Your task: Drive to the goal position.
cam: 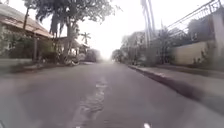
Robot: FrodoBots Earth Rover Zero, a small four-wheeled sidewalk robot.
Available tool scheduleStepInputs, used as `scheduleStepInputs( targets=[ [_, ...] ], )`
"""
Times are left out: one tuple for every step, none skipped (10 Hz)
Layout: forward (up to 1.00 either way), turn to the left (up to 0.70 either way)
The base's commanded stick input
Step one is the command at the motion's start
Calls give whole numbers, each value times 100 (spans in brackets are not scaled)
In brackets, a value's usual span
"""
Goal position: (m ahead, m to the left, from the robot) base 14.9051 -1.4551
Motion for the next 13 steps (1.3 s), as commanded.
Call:
scheduleStepInputs(
  targets=[
    [100, 0],
    [100, 0],
    [100, 0],
    [100, -2],
    [100, -40],
    [100, -38],
    [100, -8],
    [100, 0],
    [100, 0],
    [100, 0],
    [100, 0],
    [100, 0],
    [100, 0]
  ],
)
